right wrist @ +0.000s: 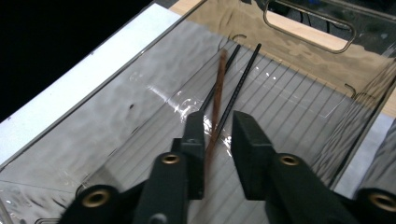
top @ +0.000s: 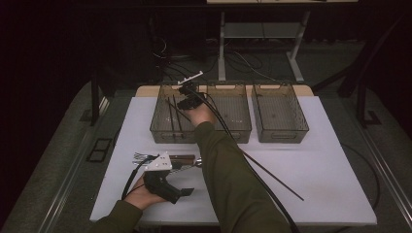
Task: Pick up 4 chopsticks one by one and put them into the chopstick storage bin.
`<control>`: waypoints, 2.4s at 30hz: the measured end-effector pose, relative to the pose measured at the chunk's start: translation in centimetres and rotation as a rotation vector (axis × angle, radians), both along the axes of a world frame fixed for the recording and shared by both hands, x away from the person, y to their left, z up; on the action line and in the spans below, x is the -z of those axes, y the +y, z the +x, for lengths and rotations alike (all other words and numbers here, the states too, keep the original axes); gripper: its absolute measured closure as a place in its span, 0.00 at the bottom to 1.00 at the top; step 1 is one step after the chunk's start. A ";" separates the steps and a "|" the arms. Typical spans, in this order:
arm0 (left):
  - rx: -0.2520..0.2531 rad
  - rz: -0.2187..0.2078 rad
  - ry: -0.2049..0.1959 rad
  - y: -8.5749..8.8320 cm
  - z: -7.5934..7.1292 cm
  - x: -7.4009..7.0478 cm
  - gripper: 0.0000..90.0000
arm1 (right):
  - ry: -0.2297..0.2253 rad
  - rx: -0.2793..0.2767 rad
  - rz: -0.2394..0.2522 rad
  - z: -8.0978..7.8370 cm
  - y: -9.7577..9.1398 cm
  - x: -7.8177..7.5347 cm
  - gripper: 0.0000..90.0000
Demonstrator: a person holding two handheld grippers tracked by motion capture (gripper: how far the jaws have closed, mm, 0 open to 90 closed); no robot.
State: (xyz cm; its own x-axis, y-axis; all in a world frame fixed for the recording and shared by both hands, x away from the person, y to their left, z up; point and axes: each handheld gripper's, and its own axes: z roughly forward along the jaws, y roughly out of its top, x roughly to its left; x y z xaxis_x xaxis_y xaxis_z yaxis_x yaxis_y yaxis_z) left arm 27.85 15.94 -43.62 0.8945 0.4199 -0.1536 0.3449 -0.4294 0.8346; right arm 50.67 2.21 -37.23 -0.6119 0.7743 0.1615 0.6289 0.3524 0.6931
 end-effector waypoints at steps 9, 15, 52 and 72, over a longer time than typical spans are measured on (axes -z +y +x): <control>-0.003 0.001 0.003 0.1 0.0 0.0 0.00 | -0.004 -0.049 0.017 -0.6 -1.2 -0.8 0.62; -0.001 0.011 -0.004 0.1 0.1 0.0 0.00 | -0.017 -0.132 0.035 -2.2 -3.0 -1.1 0.54; -0.035 0.003 -0.002 0.4 -0.2 0.3 0.00 | -0.116 -0.256 0.095 -13.3 -18.9 -2.3 0.35; -0.037 0.010 -0.003 0.5 -0.1 0.2 0.00 | -0.095 -0.194 0.066 -17.6 -25.9 0.8 0.39</control>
